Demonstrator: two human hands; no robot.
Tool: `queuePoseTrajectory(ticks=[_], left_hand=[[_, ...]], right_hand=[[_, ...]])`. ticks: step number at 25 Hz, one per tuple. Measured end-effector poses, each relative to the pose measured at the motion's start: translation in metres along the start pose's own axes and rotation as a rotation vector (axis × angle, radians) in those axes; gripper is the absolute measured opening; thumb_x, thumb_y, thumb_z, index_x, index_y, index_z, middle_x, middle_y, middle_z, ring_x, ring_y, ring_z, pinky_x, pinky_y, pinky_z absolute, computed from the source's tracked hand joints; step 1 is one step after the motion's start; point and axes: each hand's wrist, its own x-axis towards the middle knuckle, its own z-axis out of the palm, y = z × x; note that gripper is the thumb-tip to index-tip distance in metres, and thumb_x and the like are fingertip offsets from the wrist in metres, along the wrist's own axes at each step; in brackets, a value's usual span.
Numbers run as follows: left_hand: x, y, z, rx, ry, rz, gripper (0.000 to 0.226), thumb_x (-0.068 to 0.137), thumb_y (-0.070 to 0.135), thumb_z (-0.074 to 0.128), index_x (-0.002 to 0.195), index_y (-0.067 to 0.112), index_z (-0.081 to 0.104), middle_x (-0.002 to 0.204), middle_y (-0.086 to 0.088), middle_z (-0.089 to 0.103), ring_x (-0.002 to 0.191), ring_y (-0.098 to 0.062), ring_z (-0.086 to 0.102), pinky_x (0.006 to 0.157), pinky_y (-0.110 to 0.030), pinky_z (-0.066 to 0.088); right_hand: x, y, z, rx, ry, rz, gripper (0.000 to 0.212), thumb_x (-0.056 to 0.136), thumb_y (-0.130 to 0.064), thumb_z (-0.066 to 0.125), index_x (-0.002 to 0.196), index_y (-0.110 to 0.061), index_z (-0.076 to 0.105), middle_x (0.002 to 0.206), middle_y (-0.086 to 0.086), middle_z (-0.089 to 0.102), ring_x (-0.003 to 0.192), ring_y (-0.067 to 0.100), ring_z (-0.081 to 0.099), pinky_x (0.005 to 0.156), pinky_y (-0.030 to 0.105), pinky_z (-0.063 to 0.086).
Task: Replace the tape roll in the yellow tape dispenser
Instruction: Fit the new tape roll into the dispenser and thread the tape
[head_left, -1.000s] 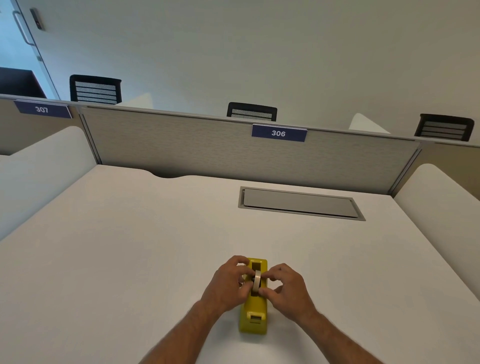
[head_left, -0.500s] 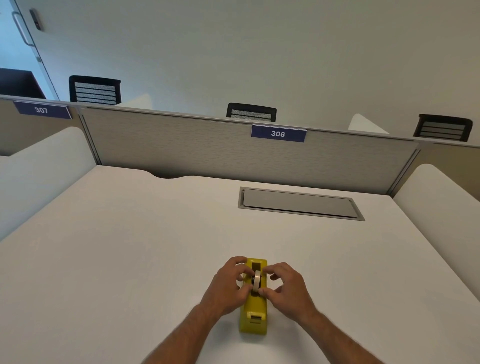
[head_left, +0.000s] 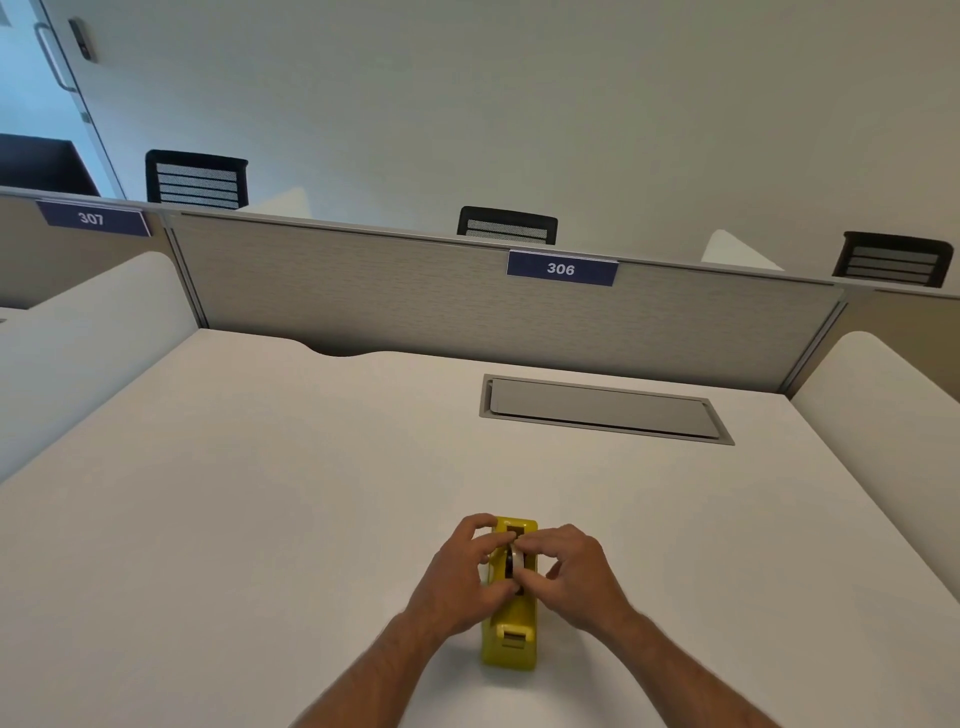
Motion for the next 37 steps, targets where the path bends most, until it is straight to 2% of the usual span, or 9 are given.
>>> queuePoseTrajectory(ticks=[2,5,7,10,15,23,29,37], left_hand=[[0.0,0.0,0.001,-0.002,0.004,-0.005,0.058,0.076,0.053,0.073,0.13,0.042,0.056,0.139,0.021,0.037,0.104,-0.007,0.054,0.076,-0.013,0.05],[0.001,-0.001,0.0,-0.01,0.007,-0.015,0.057,0.074,0.055,0.073,0.127,0.044,0.057,0.139,0.021,0.038,0.102,-0.006,0.056,0.073,-0.012,0.049],[0.001,-0.002,0.0,-0.015,0.01,-0.018,0.055,0.073,0.056,0.073,0.125,0.045,0.058,0.139,0.022,0.038,0.1,-0.004,0.056,0.07,-0.01,0.048],[0.002,-0.002,0.0,-0.008,0.011,-0.022,0.054,0.073,0.059,0.072,0.123,0.046,0.059,0.138,0.023,0.038,0.099,-0.006,0.057,0.07,-0.011,0.05],[0.003,0.0,0.0,0.024,0.007,-0.023,0.052,0.071,0.06,0.071,0.119,0.047,0.058,0.138,0.02,0.039,0.095,-0.005,0.057,0.069,-0.01,0.049],[0.004,0.0,0.0,0.035,0.012,-0.027,0.052,0.072,0.062,0.07,0.12,0.043,0.059,0.14,0.021,0.04,0.094,-0.005,0.059,0.069,-0.008,0.046],[0.006,0.002,-0.002,0.058,-0.003,-0.037,0.051,0.072,0.059,0.073,0.118,0.043,0.059,0.14,0.018,0.041,0.094,-0.005,0.058,0.07,-0.008,0.046],[0.007,0.002,-0.002,0.077,-0.017,-0.053,0.053,0.069,0.054,0.077,0.117,0.04,0.06,0.139,0.017,0.041,0.094,-0.007,0.058,0.073,-0.01,0.046]], right_hand=[[0.002,0.001,-0.002,-0.028,-0.003,-0.022,0.025,0.078,-0.04,0.066,0.102,-0.048,0.067,0.084,-0.047,0.061,0.092,0.0,0.058,0.068,0.027,0.056],[0.007,0.006,-0.003,-0.066,-0.022,-0.035,0.016,0.082,-0.035,0.069,0.095,-0.035,0.077,0.09,-0.025,0.075,0.088,-0.004,0.058,0.072,0.023,0.052],[0.01,0.006,-0.004,-0.099,-0.034,-0.056,0.013,0.083,-0.031,0.07,0.094,-0.032,0.078,0.092,-0.017,0.077,0.086,-0.002,0.058,0.074,0.021,0.05],[0.012,0.006,-0.007,-0.109,-0.055,-0.06,0.013,0.083,-0.031,0.071,0.093,-0.029,0.078,0.092,-0.015,0.076,0.087,0.004,0.059,0.073,0.024,0.052],[0.011,0.003,-0.009,-0.216,-0.122,-0.129,0.027,0.082,-0.047,0.063,0.099,-0.029,0.074,0.096,-0.014,0.074,0.089,0.008,0.056,0.069,0.027,0.056],[0.017,0.004,-0.009,-0.228,-0.103,-0.16,0.017,0.085,-0.037,0.068,0.094,-0.027,0.078,0.093,-0.012,0.077,0.089,0.008,0.059,0.07,0.027,0.053],[0.019,0.004,-0.011,-0.264,-0.144,-0.171,0.031,0.081,-0.048,0.062,0.103,-0.029,0.074,0.099,-0.015,0.073,0.096,0.007,0.056,0.069,0.025,0.053],[0.022,0.005,-0.011,-0.252,-0.136,-0.17,0.019,0.087,-0.038,0.065,0.093,-0.028,0.079,0.092,-0.014,0.077,0.089,0.006,0.058,0.071,0.029,0.054]])
